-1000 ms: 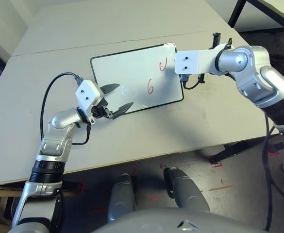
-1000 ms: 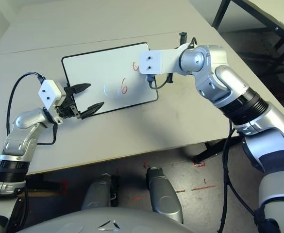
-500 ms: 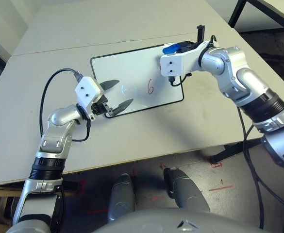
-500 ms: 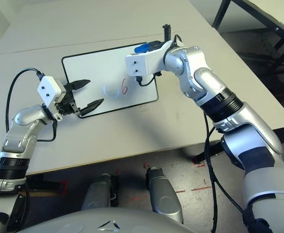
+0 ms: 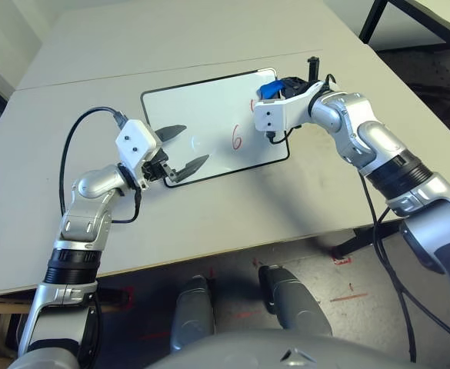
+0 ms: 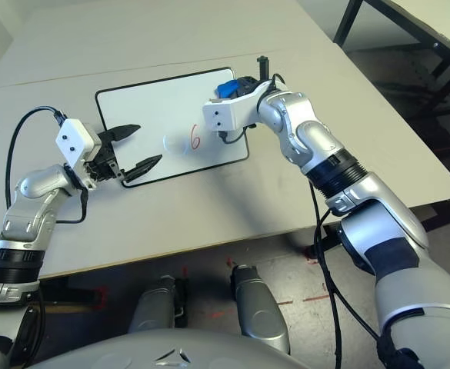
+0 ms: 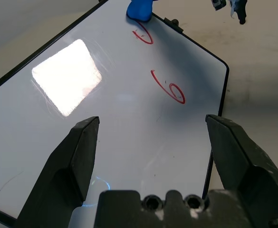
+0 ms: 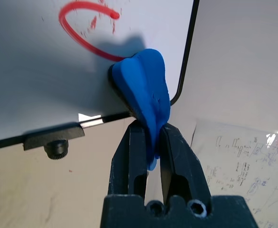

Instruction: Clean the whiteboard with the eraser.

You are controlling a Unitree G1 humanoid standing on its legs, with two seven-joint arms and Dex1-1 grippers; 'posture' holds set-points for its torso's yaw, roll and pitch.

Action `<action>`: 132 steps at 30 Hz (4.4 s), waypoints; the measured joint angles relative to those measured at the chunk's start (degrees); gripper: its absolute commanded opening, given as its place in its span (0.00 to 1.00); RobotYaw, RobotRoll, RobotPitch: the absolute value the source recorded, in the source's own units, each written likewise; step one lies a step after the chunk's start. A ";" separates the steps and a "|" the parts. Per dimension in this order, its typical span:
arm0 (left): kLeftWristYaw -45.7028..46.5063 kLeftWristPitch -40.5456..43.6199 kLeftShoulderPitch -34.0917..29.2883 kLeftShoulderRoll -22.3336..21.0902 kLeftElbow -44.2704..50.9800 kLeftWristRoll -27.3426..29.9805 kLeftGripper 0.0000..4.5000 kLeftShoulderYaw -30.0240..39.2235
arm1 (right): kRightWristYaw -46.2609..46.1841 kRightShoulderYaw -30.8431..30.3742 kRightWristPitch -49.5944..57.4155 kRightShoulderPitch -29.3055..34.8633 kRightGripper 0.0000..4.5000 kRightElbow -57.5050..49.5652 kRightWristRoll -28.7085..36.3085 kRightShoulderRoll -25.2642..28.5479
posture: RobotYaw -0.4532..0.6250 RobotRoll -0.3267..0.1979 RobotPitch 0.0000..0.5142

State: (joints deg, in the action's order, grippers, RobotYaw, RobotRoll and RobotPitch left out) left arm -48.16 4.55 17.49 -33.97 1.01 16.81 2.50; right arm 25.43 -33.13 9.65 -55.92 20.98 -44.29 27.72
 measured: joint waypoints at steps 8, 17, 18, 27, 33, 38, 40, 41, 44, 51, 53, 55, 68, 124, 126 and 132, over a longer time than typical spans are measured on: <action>-0.05 0.01 0.00 -0.17 -0.04 0.02 1.00 0.85 | -1.07 0.02 -1.85 1.75 0.04 0.57 -1.47 -3.52 | 0.24 0.62 0.23; -0.20 0.02 0.00 -0.45 -0.05 0.02 1.00 0.88 | -0.74 0.02 -2.40 2.87 0.03 -0.34 -3.21 -4.38 | 0.23 0.62 0.24; -0.21 0.02 0.00 -0.46 -0.05 0.02 1.00 0.88 | -0.74 0.02 -2.48 2.87 0.03 -0.28 -3.32 -4.13 | 0.23 0.62 0.24; -0.22 0.03 0.19 -0.49 -0.48 0.02 1.00 0.88 | -0.82 0.22 -3.71 1.44 0.03 3.07 -4.39 -0.41 | 0.23 0.62 0.23; -0.23 0.03 0.73 -0.49 -1.76 0.02 1.00 0.88 | -1.17 0.72 -3.78 0.79 0.03 5.34 -4.44 2.09 | 0.22 0.62 0.23; -0.24 0.02 1.34 -0.49 -1.84 0.02 1.00 0.88 | -1.56 0.81 -3.63 0.74 0.03 5.71 -4.45 1.80 | 0.22 0.62 0.24; -0.24 0.02 1.34 -0.49 -1.86 0.02 1.00 0.88 | -1.56 0.85 -3.30 0.74 0.03 5.59 -4.46 1.28 | 0.22 0.62 0.24; -0.24 0.02 1.34 -0.49 -1.86 0.02 1.00 0.88 | -1.54 0.87 -3.07 0.75 0.03 5.47 -4.50 0.81 | 0.22 0.62 0.24; -0.25 0.02 1.34 -0.49 -1.87 0.02 1.00 0.88 | -1.19 0.86 -2.81 0.80 0.03 4.51 -4.89 -0.53 | 0.22 0.62 0.25; -0.25 0.09 1.33 -0.60 -1.87 0.02 1.00 0.88 | 0.29 0.17 -2.78 2.27 0.03 0.39 -6.51 -2.51 | 0.22 0.62 0.27; -0.25 0.19 1.31 -0.69 -1.87 0.02 1.00 0.88 | 0.73 0.08 -2.73 2.48 0.03 -0.45 -6.88 -2.72 | 0.22 0.62 0.27; -0.25 0.30 1.30 -0.75 -1.87 0.02 1.00 0.88 | 1.28 0.04 -2.61 2.51 0.03 -0.87 -7.60 -3.10 | 0.22 0.62 0.27; -0.25 0.68 1.10 -0.86 -1.85 0.02 1.00 0.89 | 4.25 -1.33 -3.29 3.56 0.03 -3.49 -9.34 -6.60 | 0.24 0.62 0.27; -2.28 1.09 -0.08 -4.48 -3.90 0.07 1.00 3.51 | 8.66 -0.75 -6.21 6.27 0.02 -6.98 -8.92 -9.83 | 0.24 0.62 0.27; -2.28 1.10 -0.09 -4.48 -3.86 0.07 1.00 3.53 | 7.89 -1.26 -6.60 5.95 0.02 -5.90 -9.01 -10.66 | 0.25 0.62 0.27; -2.27 1.22 -0.35 -4.48 -3.53 0.07 1.00 3.60 | 7.22 -2.32 -8.04 5.44 0.02 -3.88 -8.98 -11.82 | 0.26 0.62 0.27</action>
State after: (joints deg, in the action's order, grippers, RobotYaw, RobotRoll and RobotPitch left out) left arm -50.43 5.77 17.14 -38.45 -2.52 16.89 6.11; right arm 32.65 -35.45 1.62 -50.48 17.10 -53.28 15.90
